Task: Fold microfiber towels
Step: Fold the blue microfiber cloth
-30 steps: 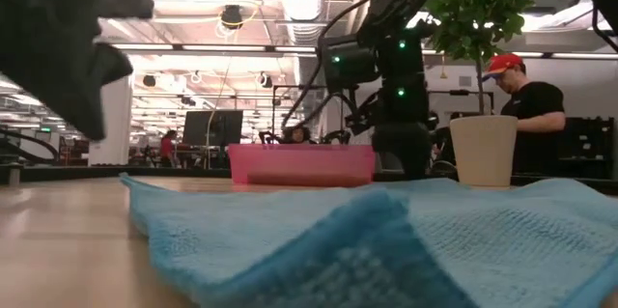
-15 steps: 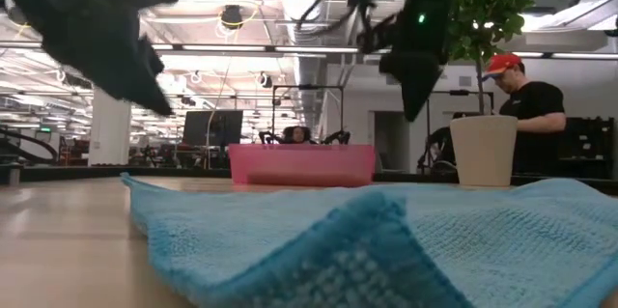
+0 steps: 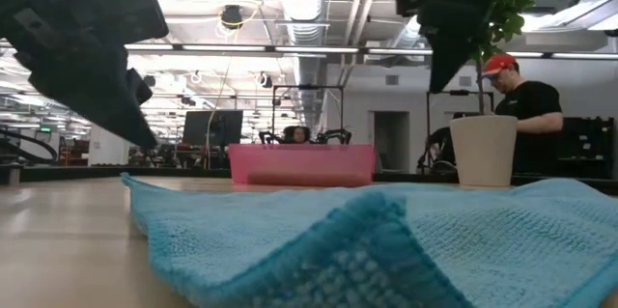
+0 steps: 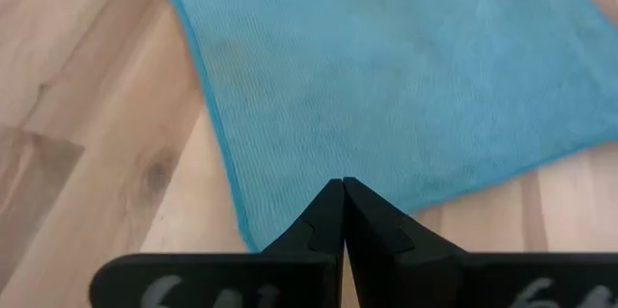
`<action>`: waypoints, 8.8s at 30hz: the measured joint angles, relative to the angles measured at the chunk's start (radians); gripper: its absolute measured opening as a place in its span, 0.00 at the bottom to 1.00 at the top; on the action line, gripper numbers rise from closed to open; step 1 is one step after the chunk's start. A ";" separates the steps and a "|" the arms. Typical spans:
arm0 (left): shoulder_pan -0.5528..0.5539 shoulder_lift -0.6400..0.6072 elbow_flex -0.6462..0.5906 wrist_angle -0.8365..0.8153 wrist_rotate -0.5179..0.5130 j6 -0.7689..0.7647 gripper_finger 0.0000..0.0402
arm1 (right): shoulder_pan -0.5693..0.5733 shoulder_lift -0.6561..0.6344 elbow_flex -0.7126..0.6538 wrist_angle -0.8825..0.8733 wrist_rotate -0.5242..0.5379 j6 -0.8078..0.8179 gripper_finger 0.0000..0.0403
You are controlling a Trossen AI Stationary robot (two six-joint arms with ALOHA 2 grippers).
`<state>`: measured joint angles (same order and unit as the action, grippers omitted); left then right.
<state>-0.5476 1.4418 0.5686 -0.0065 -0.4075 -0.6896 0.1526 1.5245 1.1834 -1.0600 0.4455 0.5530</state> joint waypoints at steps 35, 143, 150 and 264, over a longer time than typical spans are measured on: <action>0.177 -0.082 0.102 -0.507 -0.033 0.134 0.00 | 0.210 -0.014 -0.141 0.049 0.032 0.247 0.29; 0.018 0.256 0.196 -0.227 -0.016 0.100 0.00 | 0.508 -0.068 -0.656 0.756 -0.013 0.457 0.54; 0.020 0.256 0.196 -0.230 -0.015 0.078 0.00 | 0.449 -0.070 -0.704 0.858 0.002 0.352 0.54; -0.165 0.298 0.526 -0.605 -0.084 0.355 0.00 | -0.232 -0.163 -0.558 0.820 -0.853 0.044 0.20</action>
<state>-0.7124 1.7397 1.0950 -0.6110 -0.4913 -0.3341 -0.0792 1.3613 0.6254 -0.2403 -0.4076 0.5971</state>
